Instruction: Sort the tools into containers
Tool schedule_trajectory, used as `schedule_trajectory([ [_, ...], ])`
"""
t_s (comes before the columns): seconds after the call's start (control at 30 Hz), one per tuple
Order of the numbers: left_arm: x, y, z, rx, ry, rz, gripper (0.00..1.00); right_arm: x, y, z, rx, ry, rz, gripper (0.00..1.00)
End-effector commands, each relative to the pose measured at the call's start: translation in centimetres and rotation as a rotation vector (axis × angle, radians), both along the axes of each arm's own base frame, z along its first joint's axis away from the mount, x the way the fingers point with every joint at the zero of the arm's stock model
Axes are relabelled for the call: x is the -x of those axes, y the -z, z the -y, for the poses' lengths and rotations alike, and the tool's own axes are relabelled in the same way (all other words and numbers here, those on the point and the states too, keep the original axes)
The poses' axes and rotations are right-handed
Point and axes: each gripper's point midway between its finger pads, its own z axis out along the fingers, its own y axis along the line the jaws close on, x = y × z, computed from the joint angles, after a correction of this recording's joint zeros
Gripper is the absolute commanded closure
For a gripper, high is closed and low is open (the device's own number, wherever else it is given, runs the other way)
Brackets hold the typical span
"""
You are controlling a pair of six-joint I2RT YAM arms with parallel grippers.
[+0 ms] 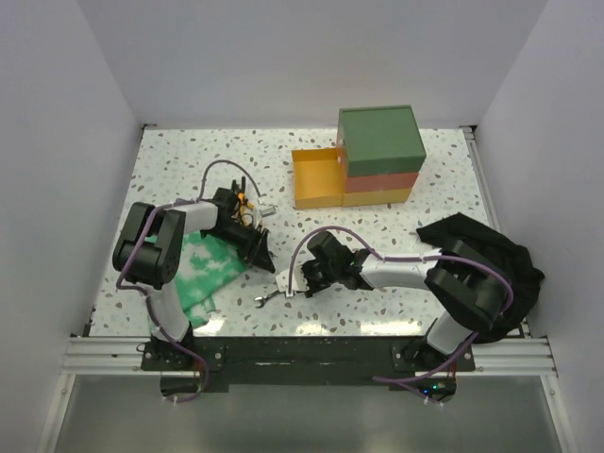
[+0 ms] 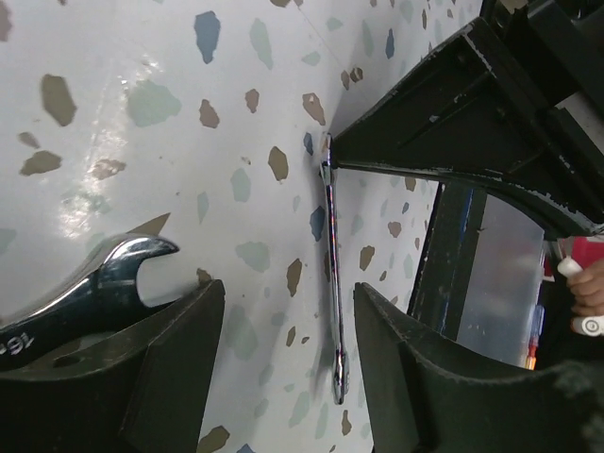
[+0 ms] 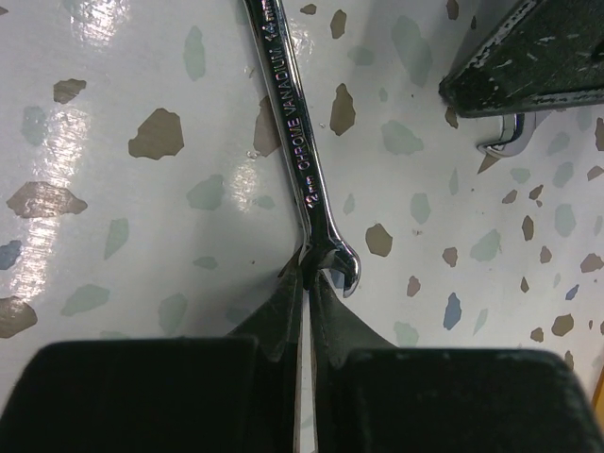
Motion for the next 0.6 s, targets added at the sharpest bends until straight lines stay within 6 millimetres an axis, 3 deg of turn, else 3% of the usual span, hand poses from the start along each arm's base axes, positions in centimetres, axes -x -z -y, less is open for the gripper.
schedule_trajectory([
  [0.0,0.5,0.3,1.2,-0.011,0.089,0.035,0.38,-0.7,-1.1,0.3,-0.028,0.043,0.031,1.0],
  [0.4,2.1,1.5,2.0,-0.024,0.169,-0.045,0.46,-2.2,-2.6,-0.4,-0.095,0.134,0.065,1.0],
  [0.57,3.0,2.0,2.3,-0.024,0.203,-0.095,0.55,-3.3,-3.5,-1.1,-0.137,0.187,0.088,1.0],
])
